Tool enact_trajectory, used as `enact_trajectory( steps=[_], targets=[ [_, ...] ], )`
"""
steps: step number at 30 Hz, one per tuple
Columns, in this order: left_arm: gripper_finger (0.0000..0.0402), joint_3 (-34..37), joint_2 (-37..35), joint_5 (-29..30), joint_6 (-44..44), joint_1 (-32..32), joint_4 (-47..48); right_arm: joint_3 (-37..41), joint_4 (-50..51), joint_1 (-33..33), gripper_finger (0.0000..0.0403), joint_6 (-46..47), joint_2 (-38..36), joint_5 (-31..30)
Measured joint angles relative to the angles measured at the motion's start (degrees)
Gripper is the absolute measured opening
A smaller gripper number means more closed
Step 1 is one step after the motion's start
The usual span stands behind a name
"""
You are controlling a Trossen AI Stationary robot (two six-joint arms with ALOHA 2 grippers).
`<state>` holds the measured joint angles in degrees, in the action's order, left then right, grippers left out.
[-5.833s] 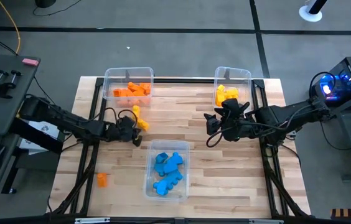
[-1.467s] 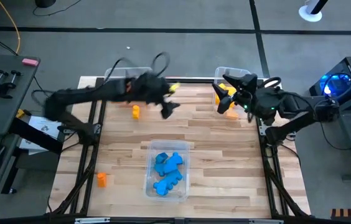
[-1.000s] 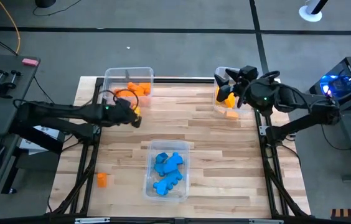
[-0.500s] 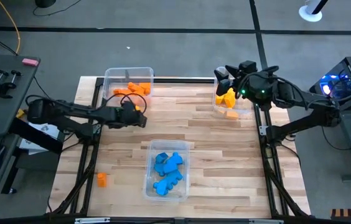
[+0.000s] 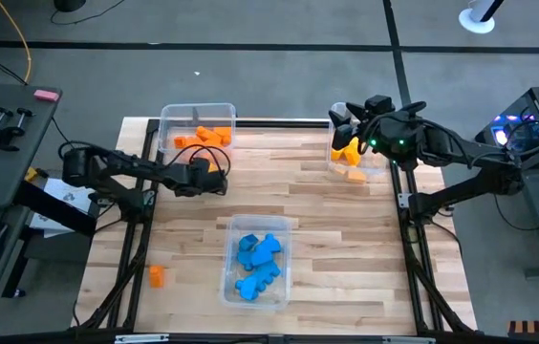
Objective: Sort blocks
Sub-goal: Put the yellow game piece into the top right transparent bin
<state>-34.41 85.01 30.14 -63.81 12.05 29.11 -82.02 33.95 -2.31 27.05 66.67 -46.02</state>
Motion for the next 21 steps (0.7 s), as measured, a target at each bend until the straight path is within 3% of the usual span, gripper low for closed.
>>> enact_trajectory(
  steps=[4,7,12,16,21],
  targets=[
    [0.0096,-0.03,0.12,-1.08,0.93,-0.47,0.95,0.01,0.62,0.02,0.027,0.0,0.0,0.04],
    [0.0019,0.04,-2.1,-3.51,2.92,-1.89,2.37,0.02,0.75,0.02,0.027,0.0,0.0,0.07],
    [0.0007,-0.04,-10.59,-6.59,5.47,-6.23,8.26,0.0,1.29,0.02,0.027,0.0,0.0,0.12],
    [0.0001,-0.04,-18.86,-6.55,2.59,-9.62,13.55,0.0,1.8,0.02,0.027,0.13,0.0,0.27],
    [0.0,-0.04,-26.73,-7.09,1.32,-11.72,14.35,0.0,1.87,0.02,0.027,0.07,0.0,0.46]
  ],
)
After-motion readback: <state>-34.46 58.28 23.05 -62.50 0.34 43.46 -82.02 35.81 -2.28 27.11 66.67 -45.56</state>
